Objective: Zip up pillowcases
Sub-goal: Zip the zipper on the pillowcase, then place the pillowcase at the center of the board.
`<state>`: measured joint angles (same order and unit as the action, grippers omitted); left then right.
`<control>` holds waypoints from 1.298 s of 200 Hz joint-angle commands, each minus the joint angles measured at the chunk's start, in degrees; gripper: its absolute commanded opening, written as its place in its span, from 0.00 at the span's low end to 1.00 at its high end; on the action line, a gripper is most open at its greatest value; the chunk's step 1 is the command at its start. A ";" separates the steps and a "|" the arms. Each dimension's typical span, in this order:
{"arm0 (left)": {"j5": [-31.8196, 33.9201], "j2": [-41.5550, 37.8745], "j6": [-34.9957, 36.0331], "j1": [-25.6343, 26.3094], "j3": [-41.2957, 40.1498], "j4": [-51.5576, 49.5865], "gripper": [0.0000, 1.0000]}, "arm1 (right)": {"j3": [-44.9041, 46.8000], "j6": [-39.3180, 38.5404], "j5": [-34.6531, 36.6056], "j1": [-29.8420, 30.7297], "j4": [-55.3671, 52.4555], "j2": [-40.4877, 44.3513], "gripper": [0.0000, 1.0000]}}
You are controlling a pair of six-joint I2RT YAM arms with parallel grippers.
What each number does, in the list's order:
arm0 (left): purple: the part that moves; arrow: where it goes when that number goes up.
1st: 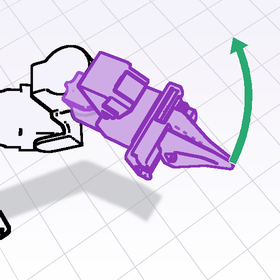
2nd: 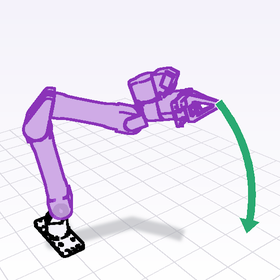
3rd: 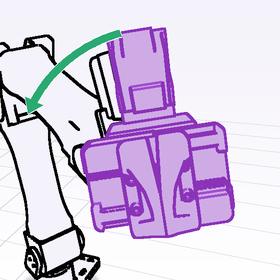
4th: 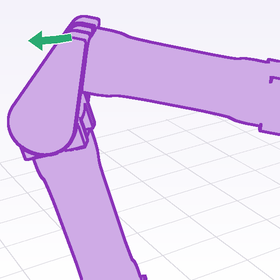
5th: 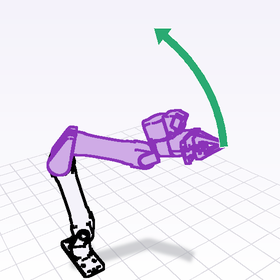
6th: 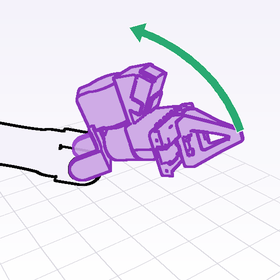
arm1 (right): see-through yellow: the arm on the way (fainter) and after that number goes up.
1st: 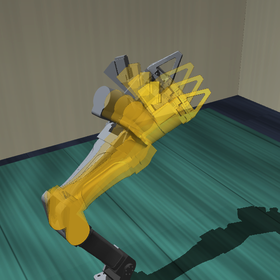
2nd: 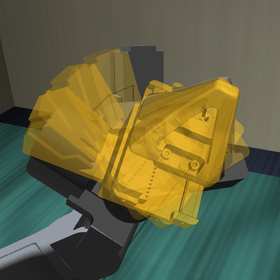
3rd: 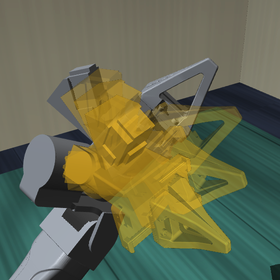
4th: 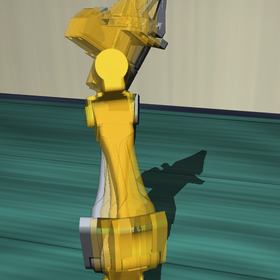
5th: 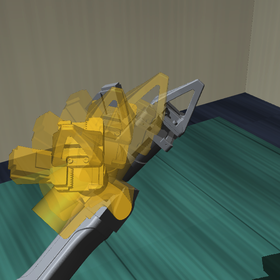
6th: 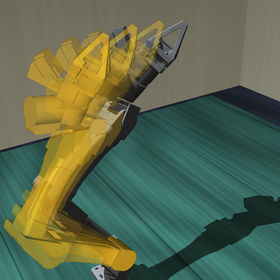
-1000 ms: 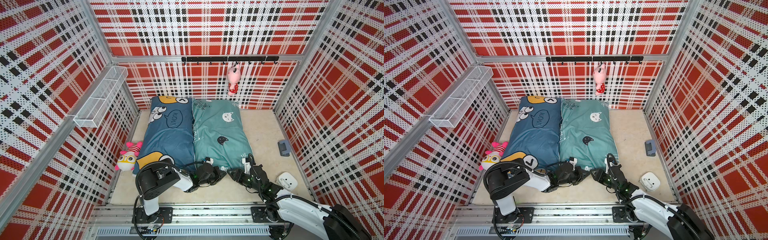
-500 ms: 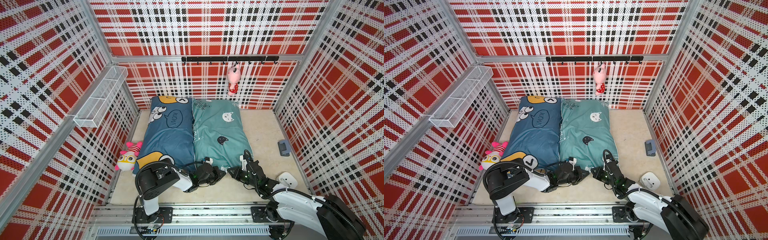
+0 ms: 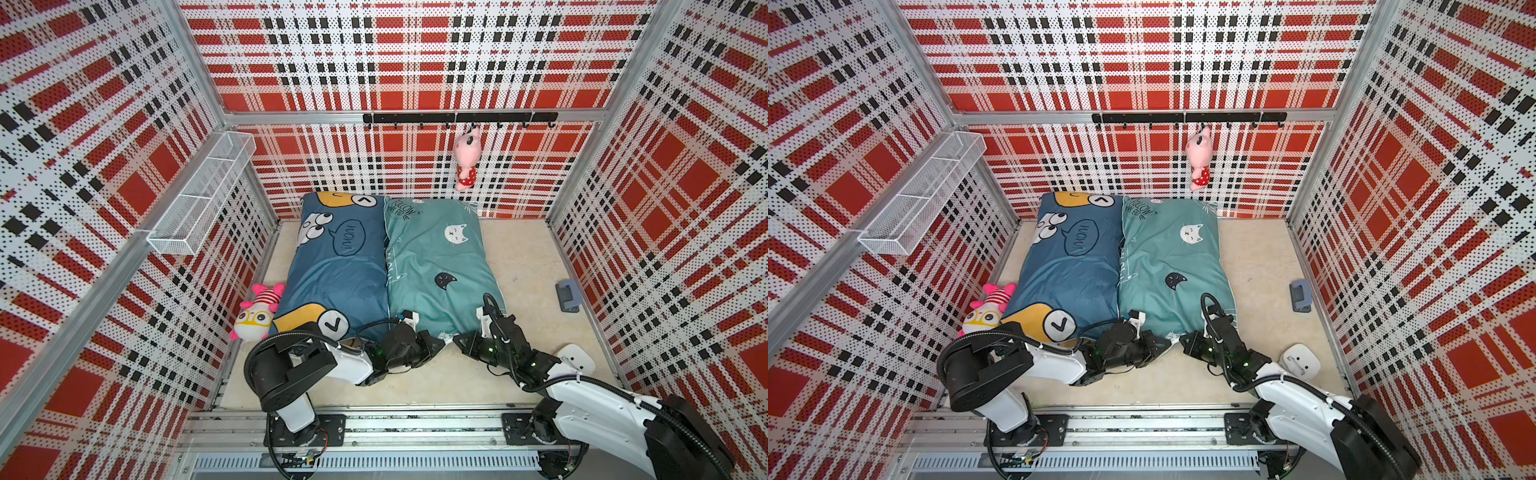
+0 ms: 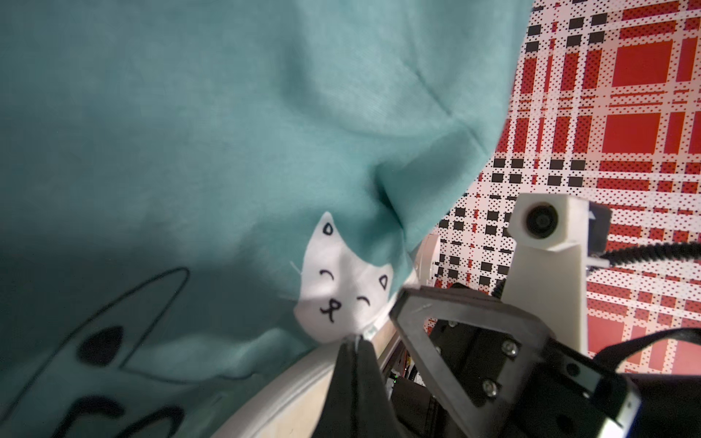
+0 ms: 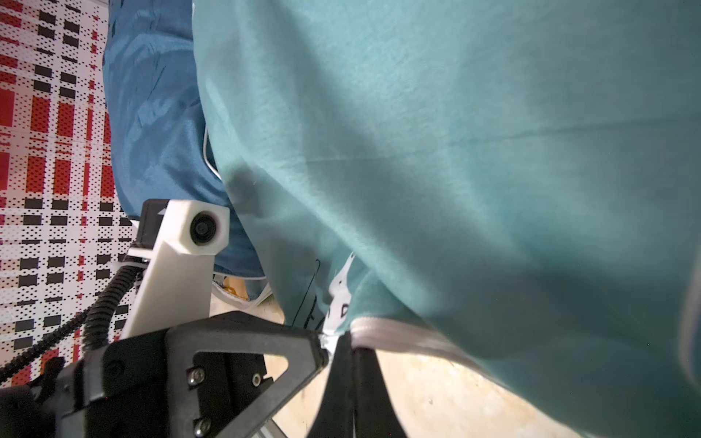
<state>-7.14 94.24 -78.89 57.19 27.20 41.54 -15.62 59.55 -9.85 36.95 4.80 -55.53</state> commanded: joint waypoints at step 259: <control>19.09 -18.45 19.99 -3.25 9.27 -51.14 0.42 | -16.49 -20.98 3.57 -18.40 -30.24 6.93 0.37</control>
<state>5.69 78.41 -63.42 55.46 33.41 3.01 -27.83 44.01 -9.72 20.08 -19.73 -48.07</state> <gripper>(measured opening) 0.235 0.186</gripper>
